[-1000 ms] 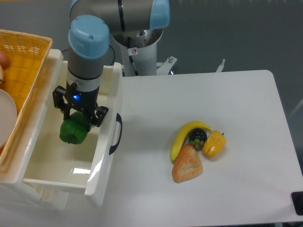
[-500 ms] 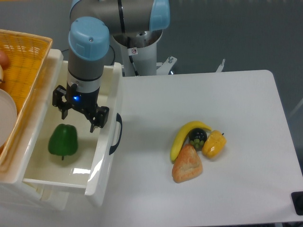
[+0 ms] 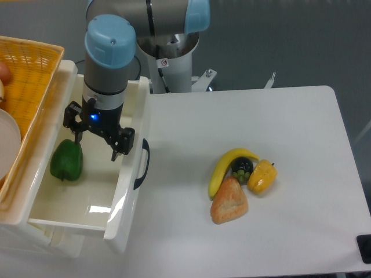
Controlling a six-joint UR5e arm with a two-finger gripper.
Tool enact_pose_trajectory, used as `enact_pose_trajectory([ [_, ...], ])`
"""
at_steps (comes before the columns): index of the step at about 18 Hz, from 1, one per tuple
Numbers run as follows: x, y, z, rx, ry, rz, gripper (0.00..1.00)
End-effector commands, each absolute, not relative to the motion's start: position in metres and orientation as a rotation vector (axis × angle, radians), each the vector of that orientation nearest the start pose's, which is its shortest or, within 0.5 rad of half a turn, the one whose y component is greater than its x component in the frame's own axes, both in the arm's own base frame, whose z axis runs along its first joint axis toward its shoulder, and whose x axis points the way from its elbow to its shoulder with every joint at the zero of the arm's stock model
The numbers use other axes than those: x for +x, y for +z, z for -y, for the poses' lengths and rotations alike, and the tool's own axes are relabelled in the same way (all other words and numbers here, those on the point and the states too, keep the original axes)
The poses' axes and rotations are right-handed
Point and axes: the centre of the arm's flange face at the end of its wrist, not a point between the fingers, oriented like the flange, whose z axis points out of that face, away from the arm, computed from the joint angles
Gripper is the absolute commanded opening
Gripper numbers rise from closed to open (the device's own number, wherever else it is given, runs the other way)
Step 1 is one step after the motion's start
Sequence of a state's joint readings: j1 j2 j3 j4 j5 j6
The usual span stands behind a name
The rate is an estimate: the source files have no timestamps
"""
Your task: Place the green pepper in the upper white drawer
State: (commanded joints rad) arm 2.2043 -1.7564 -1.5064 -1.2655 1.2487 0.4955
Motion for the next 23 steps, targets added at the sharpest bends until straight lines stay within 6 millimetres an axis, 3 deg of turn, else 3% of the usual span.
enact_pose_trajectory([
  [9, -0.297, 0.503, -0.538, -2.646, -0.254, 0.316, 0.99],
  [14, -0.334, 0.513, -0.519, -2.588, -0.216, 0.383, 0.99],
  [18, -0.368, 0.513, -0.499, -2.559, -0.166, 0.448, 0.99],
  [23, -0.411, 0.486, -0.48, -2.569, -0.151, 0.493, 1.0],
])
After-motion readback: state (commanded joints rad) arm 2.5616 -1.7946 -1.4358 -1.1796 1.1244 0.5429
